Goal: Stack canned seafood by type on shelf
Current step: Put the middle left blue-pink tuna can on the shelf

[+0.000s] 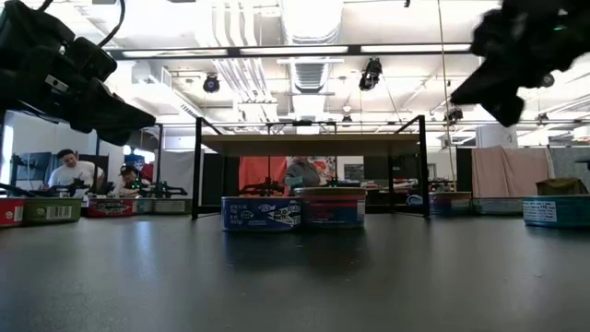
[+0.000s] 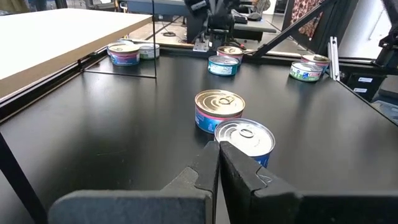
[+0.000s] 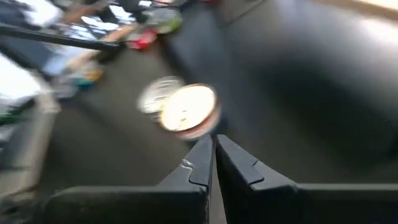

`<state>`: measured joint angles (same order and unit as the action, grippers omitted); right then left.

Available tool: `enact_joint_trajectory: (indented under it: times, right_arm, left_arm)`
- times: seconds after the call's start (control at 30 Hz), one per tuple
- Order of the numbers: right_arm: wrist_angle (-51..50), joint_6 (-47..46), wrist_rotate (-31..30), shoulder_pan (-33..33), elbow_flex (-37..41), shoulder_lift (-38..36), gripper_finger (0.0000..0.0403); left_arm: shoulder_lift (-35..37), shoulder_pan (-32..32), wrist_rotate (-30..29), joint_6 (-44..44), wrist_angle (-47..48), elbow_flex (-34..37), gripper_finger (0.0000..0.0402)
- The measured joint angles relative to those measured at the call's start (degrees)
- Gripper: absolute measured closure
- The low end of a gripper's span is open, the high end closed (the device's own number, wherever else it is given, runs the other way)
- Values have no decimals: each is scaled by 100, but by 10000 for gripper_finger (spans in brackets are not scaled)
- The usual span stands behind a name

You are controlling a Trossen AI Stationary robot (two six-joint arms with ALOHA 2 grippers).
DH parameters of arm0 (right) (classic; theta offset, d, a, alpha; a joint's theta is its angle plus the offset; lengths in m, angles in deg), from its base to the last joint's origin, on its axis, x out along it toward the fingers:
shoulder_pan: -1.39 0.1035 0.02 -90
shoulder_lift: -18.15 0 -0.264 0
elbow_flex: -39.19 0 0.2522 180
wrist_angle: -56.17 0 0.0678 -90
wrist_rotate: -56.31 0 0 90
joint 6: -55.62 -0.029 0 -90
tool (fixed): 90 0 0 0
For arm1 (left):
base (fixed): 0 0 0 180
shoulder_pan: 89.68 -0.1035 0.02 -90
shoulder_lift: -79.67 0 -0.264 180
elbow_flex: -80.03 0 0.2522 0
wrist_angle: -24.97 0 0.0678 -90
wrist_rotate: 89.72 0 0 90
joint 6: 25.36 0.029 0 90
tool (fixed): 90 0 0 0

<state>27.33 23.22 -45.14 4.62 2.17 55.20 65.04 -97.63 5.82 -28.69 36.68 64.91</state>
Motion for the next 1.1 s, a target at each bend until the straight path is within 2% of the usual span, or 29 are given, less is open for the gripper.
enact_joint_trajectory:
  times: [0.07, 0.2, 0.33, 0.6, 0.8, 0.93, 1.1]
  right_arm:
    - [235, -55, -211, 14, -181, 642, 390]
    - [743, -509, -186, 15, -530, 1939, 390]
    - [900, -693, -184, 12, -1267, 3083, 390]
    - [781, -403, 13, 14, -3028, 4945, 390]
    - [-62, -293, 85, -1, -4088, 6038, 390]
    - [-603, -359, 50, 43, -4625, 6654, 390]
    - [-1051, -555, 30, 302, -5049, 7008, 390]
  left_arm:
    - [2, 2, 0, 2, -8, 0, 402]
    - [-2, 1, 0, 2, -6, 0, 402]
    - [0, 0, -95, 7, -11, 0, 402]
    - [-17, 0, -186, 135, -8, 0, 402]
    - [-24, -2, -197, 79, -44, 0, 402]
    - [-31, -2, -201, -533, -311, 0, 402]
    - [-28, -2, -209, -2195, -591, 0, 402]
